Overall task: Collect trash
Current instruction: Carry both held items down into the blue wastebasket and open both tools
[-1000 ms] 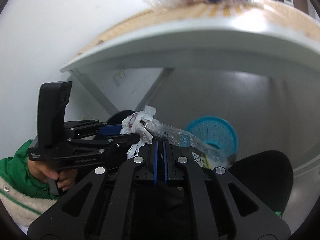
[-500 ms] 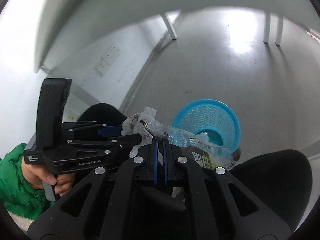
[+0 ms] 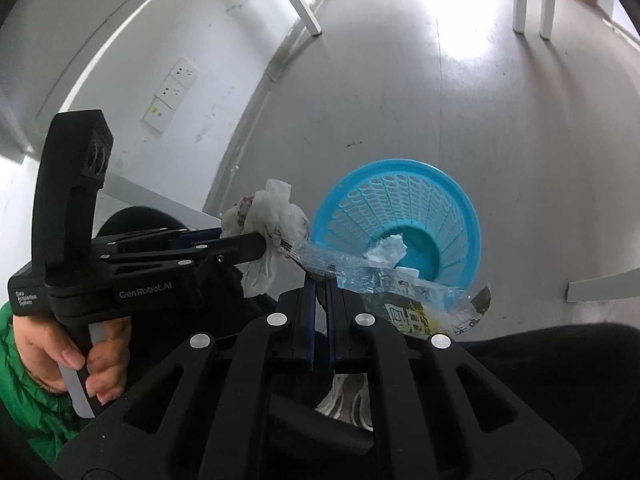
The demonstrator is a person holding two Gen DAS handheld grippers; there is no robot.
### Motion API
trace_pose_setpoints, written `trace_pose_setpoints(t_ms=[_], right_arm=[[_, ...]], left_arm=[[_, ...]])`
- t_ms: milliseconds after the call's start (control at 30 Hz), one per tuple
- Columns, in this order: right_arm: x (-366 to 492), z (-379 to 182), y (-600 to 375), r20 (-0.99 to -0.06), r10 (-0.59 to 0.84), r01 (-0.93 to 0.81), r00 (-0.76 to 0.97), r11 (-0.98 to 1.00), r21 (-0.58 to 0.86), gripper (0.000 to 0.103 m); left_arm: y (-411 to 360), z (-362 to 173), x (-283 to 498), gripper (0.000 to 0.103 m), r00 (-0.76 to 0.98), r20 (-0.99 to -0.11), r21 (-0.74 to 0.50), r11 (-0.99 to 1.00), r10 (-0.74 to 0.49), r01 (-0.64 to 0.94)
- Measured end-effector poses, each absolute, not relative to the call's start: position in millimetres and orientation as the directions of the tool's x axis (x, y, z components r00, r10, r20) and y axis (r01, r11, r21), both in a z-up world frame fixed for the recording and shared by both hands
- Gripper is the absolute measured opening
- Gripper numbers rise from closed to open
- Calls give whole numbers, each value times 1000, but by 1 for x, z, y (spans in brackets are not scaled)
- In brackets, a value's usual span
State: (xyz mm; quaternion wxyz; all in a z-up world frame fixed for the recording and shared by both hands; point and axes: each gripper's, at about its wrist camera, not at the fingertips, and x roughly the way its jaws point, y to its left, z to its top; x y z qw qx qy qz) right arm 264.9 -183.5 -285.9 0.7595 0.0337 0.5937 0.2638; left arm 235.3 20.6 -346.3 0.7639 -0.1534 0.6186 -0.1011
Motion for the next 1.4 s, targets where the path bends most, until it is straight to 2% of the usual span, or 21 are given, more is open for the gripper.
trace_pose_setpoints(t_ms=[533, 1133, 1233, 1267, 1300, 1333, 1367, 1400], right_arm=[[341, -344, -179, -858, 509, -287, 64, 833, 473, 4], [381, -385, -166, -863, 504, -252, 18, 838, 484, 4], [382, -390, -170, -878, 479, -221, 21, 858, 463, 11], [382, -392, -172, -883, 469, -207, 20, 866, 456, 22], [382, -394, -174, -888, 460, -191, 19, 873, 449, 27], [381, -397, -176, -893, 451, -180, 18, 880, 441, 32], [381, -399, -178, -895, 445, -174, 14, 883, 436, 32], [381, -402, -179, -897, 442, -166, 9, 885, 435, 32]], left_arm=[[11, -384, 270, 37, 139, -947, -305, 946, -289, -109], [-1, -406, 289, 37, 69, -957, -287, 953, -281, -101], [-4, -407, 290, 39, 62, -960, -280, 955, -275, -95], [-4, -407, 291, 42, 61, -960, -280, 955, -275, -96], [-4, -407, 291, 45, 61, -957, -289, 952, -284, -100], [-4, -406, 291, 55, 63, -955, -296, 950, -290, -103], [-3, -406, 291, 62, 69, -954, -298, 949, -292, -105], [-2, -405, 291, 63, 78, -954, -298, 948, -291, -108]])
